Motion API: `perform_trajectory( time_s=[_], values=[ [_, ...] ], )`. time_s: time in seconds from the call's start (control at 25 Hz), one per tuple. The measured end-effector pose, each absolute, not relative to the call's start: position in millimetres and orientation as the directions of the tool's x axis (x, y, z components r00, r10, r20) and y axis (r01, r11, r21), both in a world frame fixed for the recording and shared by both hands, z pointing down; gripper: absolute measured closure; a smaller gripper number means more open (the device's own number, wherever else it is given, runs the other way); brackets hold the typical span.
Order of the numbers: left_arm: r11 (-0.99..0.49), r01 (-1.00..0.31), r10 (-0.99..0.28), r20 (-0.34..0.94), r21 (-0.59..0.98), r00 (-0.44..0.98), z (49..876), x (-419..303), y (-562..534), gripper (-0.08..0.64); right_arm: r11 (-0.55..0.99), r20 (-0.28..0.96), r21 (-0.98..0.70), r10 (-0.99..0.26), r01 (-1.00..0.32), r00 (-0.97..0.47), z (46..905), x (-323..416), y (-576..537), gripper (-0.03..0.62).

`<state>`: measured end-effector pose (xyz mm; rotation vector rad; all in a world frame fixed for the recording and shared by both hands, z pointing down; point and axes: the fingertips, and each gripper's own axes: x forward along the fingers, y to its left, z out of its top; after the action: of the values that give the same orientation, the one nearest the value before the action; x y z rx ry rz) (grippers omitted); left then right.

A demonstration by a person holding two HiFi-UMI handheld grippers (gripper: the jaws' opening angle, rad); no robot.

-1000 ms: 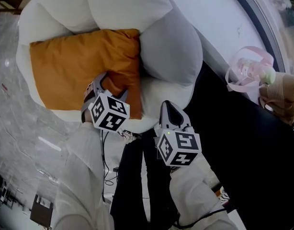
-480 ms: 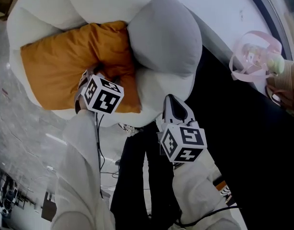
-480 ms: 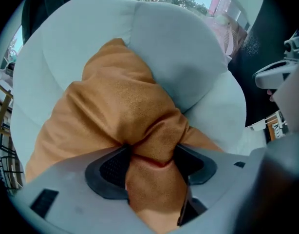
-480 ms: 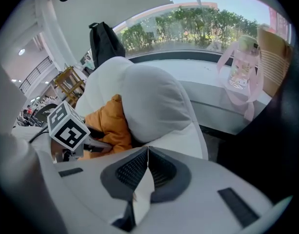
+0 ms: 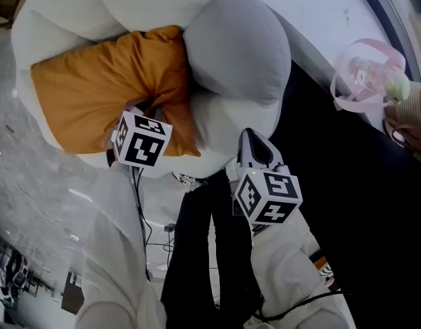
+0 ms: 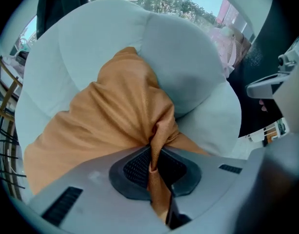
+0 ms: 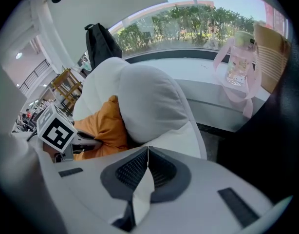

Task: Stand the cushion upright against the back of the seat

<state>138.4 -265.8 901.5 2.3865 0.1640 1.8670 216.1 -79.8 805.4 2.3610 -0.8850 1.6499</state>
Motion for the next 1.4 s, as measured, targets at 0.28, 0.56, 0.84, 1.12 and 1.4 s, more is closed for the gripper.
perform_trajectory(
  time_s=[0.28, 0.56, 0.84, 1.12, 1.4],
  values=[
    [-0.987, -0.03, 0.142, 0.95, 0.156, 0.278, 887, 135, -267, 0.538, -0.806, 0.885, -0.224, -0.404, -0.548, 0.232, 795, 213, -87, 0.529],
    [-0.986, -0.062, 0.123, 0.931, 0.154, 0.344, 849, 123, -276, 0.541, -0.782, 0.865, -0.226, -0.435, -0.581, 0.249, 773, 207, -99, 0.529],
    [-0.986, -0.13, 0.034, 0.889, 0.104, 0.456, 778, 114, -306, 0.541, -0.747, 0.83, -0.23, -0.485, -0.624, 0.274, 731, 195, -118, 0.529],
    [-0.968, -0.249, -0.119, 0.82, 0.029, 0.56, 696, 98, -359, 0.541, -0.674, 0.759, -0.215, -0.57, -0.707, 0.313, 664, 192, -161, 0.529],
    [-0.904, -0.426, -0.257, 0.744, 0.042, 0.617, 606, 61, -409, 0.541, -0.627, 0.705, -0.177, -0.619, -0.759, 0.347, 599, 196, -184, 0.529]
  ],
)
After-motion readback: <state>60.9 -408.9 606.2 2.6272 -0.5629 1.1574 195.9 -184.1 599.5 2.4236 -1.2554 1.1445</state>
